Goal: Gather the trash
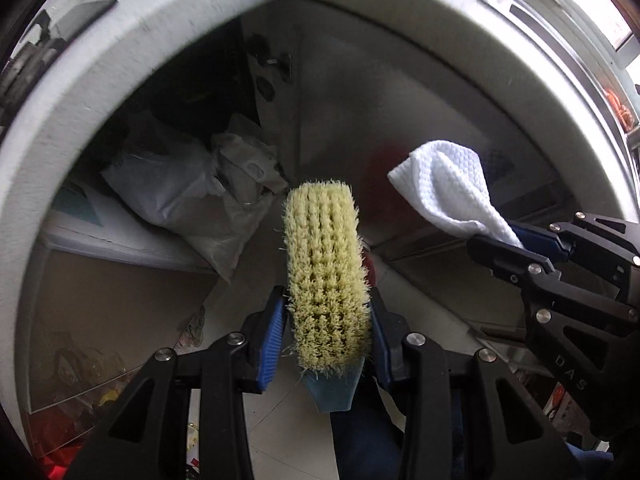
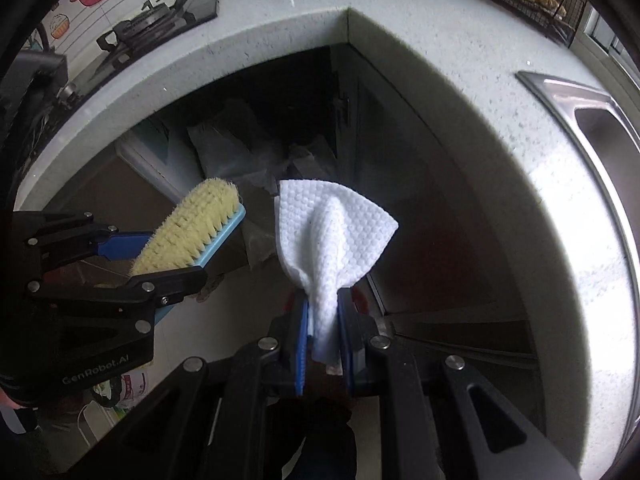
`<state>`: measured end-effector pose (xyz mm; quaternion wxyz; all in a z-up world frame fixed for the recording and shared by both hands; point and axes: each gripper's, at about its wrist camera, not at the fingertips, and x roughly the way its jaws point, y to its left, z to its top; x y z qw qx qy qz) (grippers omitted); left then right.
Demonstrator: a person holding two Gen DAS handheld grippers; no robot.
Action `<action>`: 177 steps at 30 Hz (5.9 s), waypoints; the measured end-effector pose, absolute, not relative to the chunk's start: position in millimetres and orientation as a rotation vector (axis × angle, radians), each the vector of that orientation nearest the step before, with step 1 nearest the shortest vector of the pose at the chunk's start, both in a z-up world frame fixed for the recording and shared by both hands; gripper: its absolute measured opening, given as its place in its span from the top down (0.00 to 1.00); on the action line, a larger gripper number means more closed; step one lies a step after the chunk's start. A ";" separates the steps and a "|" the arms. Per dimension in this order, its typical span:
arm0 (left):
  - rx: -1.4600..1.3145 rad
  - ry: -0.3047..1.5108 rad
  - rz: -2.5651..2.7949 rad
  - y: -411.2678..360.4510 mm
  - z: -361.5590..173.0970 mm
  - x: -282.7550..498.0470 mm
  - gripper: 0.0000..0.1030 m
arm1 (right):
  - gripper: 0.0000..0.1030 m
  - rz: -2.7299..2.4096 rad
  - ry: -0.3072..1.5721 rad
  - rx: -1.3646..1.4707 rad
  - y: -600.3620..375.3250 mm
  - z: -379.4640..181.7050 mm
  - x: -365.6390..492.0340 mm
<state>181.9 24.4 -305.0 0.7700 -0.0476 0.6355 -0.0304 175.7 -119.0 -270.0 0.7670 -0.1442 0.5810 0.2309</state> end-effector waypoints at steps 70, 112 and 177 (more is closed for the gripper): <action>-0.288 1.477 0.018 95.3 -453.5 160.6 0.14 | 0.88 0.543 1.490 -0.413 -89.5 -432.8 186.6; -0.201 1.179 0.036 72.9 -210.3 95.1 0.00 | 0.25 0.538 1.204 -0.308 -116.6 -203.6 148.9; -0.026 0.692 -0.006 -101.1 2.3 -113.2 0.00 | 0.01 0.361 0.715 -0.154 -266.5 -10.8 -59.7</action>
